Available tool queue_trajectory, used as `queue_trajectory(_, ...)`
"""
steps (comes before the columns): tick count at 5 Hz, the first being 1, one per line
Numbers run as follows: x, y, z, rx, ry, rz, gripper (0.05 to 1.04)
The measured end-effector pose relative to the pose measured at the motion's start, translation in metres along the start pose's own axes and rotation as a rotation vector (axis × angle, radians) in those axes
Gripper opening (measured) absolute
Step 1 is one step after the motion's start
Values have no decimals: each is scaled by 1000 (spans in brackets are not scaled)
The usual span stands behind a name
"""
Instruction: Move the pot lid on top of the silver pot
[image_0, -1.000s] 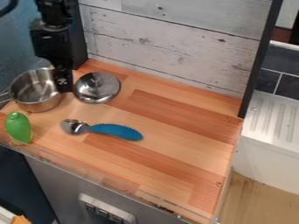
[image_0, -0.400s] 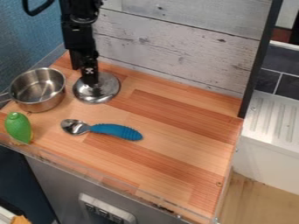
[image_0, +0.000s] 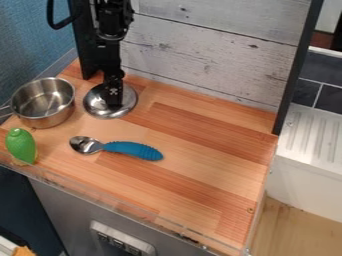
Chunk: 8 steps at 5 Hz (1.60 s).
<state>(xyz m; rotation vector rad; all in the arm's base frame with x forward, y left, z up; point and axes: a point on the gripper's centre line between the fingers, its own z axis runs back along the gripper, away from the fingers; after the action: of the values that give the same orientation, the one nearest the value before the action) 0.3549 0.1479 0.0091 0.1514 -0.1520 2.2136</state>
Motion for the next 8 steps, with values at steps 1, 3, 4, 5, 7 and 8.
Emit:
queue_trajectory(1, -1, -3, -1, -6, -8, 13, 950)
queue_trajectory(3, -2, -1, -3, 3, 13, 37, 455)
queue_trajectory(4, -2, 5, -2, 12, 22, 24, 276)
queue_trajectory(5, 2, 11, -1, 19, 30, 16, 270)
queue_trajectory(7, 9, 18, 4, 55, 58, 15, 270)
queue_trajectory(8, 7, 21, 17, 70, 95, 10, 270)
